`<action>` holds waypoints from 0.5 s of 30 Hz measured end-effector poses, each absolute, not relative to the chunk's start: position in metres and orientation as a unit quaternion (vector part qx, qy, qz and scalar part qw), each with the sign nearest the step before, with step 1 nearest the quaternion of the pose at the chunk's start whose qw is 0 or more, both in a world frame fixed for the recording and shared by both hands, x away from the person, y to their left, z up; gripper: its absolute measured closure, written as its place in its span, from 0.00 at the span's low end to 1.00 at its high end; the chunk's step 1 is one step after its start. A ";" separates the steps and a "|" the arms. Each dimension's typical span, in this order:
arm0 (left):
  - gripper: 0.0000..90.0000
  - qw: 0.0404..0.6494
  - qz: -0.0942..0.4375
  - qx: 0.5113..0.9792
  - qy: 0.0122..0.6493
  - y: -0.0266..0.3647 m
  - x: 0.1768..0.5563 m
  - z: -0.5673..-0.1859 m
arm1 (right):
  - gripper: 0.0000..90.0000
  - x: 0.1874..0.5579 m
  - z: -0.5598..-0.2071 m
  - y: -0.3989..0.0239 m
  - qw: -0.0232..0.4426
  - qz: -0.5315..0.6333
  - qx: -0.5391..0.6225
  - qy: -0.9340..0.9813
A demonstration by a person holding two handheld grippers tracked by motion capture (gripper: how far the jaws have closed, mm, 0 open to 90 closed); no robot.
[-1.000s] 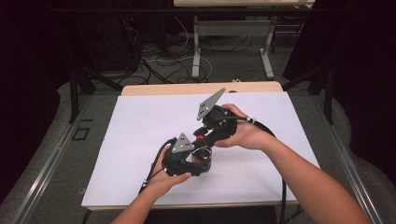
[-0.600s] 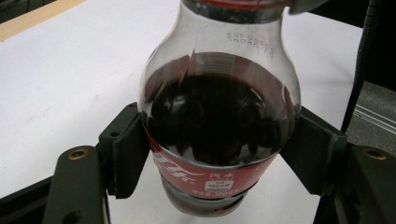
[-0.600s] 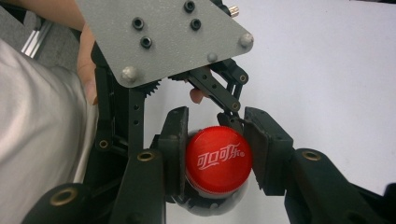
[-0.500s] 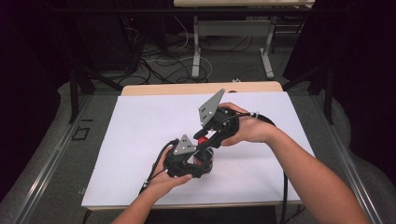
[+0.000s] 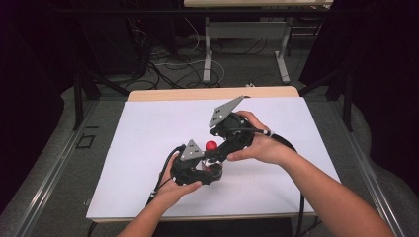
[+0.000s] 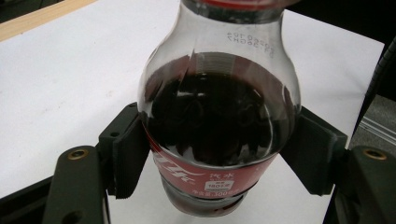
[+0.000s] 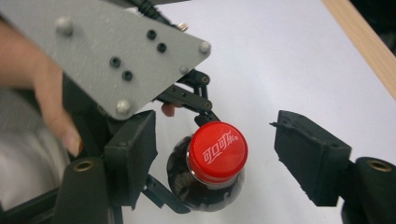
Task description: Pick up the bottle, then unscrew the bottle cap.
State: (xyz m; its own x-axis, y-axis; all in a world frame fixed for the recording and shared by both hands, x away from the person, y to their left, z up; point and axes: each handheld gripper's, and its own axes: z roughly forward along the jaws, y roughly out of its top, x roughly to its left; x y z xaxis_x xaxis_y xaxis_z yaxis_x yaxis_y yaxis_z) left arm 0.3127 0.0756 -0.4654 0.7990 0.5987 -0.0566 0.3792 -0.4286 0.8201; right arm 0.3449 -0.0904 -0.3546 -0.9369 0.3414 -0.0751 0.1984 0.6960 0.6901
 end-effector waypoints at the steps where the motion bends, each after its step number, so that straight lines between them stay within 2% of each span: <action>1: 0.33 0.446 0.123 0.837 0.293 0.076 0.313 -0.465 | 0.31 0.345 -0.355 -0.090 0.099 0.361 0.147 0.916; 5: 0.33 0.442 0.122 0.839 0.293 0.076 0.313 -0.465 | 0.33 0.335 -0.357 -0.086 0.128 0.355 0.204 0.903; 11: 0.33 0.443 0.126 0.838 0.292 0.074 0.313 -0.467 | 0.51 0.331 -0.359 -0.083 0.116 0.365 0.271 0.883; 15: 0.33 0.440 0.129 0.838 0.294 0.073 0.312 -0.467 | 0.56 0.332 -0.361 -0.082 0.099 0.368 0.292 0.877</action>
State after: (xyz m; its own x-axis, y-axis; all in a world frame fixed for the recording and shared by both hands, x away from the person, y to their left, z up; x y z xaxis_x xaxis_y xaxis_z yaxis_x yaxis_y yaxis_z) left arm 0.3123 0.0733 -0.4673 0.7940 0.6065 -0.0420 0.3788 -0.4395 0.8145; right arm 0.3320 -0.0817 -0.3614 -0.8099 0.5851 0.0412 0.4392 0.5584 0.7038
